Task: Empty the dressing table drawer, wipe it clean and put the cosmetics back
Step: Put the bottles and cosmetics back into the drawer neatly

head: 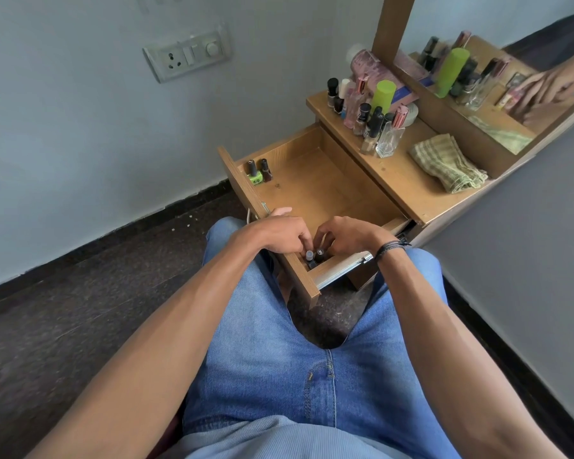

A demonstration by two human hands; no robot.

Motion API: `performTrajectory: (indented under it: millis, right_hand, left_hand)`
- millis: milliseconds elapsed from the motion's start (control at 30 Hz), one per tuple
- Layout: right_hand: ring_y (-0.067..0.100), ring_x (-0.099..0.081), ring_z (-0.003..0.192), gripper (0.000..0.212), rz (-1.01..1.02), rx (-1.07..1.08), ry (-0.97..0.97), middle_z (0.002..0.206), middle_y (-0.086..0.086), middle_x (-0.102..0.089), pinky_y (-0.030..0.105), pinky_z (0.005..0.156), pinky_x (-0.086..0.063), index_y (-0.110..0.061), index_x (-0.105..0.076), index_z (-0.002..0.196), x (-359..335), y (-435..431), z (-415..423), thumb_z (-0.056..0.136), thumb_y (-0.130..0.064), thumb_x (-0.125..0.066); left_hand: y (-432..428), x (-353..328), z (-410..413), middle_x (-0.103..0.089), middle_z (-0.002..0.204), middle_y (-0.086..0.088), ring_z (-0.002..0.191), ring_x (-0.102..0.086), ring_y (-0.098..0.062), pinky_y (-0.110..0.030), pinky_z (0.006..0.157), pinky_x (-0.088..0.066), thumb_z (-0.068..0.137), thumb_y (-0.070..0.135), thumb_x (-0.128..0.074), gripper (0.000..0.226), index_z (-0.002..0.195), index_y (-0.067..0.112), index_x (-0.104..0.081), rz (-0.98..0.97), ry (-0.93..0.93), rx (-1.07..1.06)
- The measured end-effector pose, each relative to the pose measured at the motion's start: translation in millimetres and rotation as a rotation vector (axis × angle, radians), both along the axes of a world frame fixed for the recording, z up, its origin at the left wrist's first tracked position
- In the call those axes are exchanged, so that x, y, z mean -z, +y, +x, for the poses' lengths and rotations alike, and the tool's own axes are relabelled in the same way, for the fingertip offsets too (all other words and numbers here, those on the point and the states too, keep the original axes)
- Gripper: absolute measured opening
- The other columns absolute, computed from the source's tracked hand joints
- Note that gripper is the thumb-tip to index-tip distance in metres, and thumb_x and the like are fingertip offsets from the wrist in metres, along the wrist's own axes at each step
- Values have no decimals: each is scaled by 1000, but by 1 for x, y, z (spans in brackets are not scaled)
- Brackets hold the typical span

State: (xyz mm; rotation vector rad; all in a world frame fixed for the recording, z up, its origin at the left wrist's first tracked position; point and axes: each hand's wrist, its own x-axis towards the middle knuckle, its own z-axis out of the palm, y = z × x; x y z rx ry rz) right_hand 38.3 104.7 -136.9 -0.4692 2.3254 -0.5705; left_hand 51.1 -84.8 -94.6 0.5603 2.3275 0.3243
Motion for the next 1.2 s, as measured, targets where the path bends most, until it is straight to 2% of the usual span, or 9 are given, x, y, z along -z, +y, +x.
performTrajectory:
  millis: [233, 400, 600, 767, 833, 967, 1067, 1133, 1200]
  right_hand:
    - [15, -69, 100, 31, 22, -9, 37, 105, -4, -75, 38, 94, -57, -22, -76, 105, 1, 0, 3, 85, -2, -64]
    - [18, -68, 94, 37, 22, 11, 126, 100, -3, -73, 41, 89, -58, -24, -75, 101, 1, 1, 8, 83, 3, -57]
    - [9, -71, 87, 15, -307, 405, 468, 95, -5, -73, 31, 83, -61, -16, -72, 102, -20, 30, 12, 95, -5, -64]
    - [6, -70, 73, 16, -493, 834, 771, 89, -6, -73, 27, 68, -59, -16, -70, 91, -59, 66, 2, 91, -3, -62]
    - [7, -70, 78, 13, -425, 736, 688, 94, -7, -73, 30, 72, -60, -20, -70, 92, -64, 74, -1, 90, -8, -65]
    - [7, -69, 94, 20, -242, 265, 248, 105, -6, -72, 38, 86, -60, -20, -72, 106, -53, 55, 10, 88, -13, -77]
    - [7, -69, 96, 30, -253, 92, 90, 113, -7, -69, 31, 87, -60, -19, -71, 112, -38, 28, 24, 84, -16, -81]
    - [7, -69, 94, 28, -258, 80, 107, 112, -8, -68, 32, 83, -60, -23, -74, 108, -27, 18, 28, 81, -20, -85]
    - [6, -68, 92, 25, -248, 88, 127, 108, -12, -66, 32, 82, -58, -25, -77, 104, -21, 15, 29, 81, -22, -85]
  left_hand:
    - [-8, 25, -11, -66, 129, 14, 152, -17, -15, -48, 125, -1, 72, 28, -43, 58, 121, 51, -65, -29, -38, 8]
    - [-2, 17, -7, -54, 146, -1, 154, 0, -21, -45, 125, 5, 91, 18, -49, 53, 134, 47, -57, -52, 1, 47]
    - [-1, 19, -8, -46, 154, 1, 153, -12, -15, -38, 124, 5, 86, 9, -45, 66, 140, 46, -52, -90, 49, 113]
    - [3, 19, -9, -55, 145, 11, 143, -33, -6, -34, 123, 2, 94, 17, -50, 53, 134, 51, -56, -88, 61, 147]
    - [4, 16, -9, -63, 131, 16, 135, -42, -3, -34, 122, 0, 96, 24, -54, 44, 131, 51, -59, -63, 62, 126]
    - [2, 21, -12, -66, 108, 32, 132, -43, 4, -35, 123, 1, 82, 11, -51, 57, 125, 46, -61, -8, -12, 4]
    - [-3, 21, -13, -68, 115, 23, 137, -42, -12, -43, 117, -30, 76, 20, -47, 57, 124, 48, -62, 85, 7, -108]
    - [-4, 14, -12, -71, 112, 17, 111, -60, -5, -35, 94, -49, 87, 15, -50, 47, 126, 37, -65, 209, 2, -184]
    - [-6, 9, -12, -71, 107, 16, 69, -61, 7, -26, 66, -48, 92, 5, -49, 42, 120, 30, -67, 318, 48, -264]
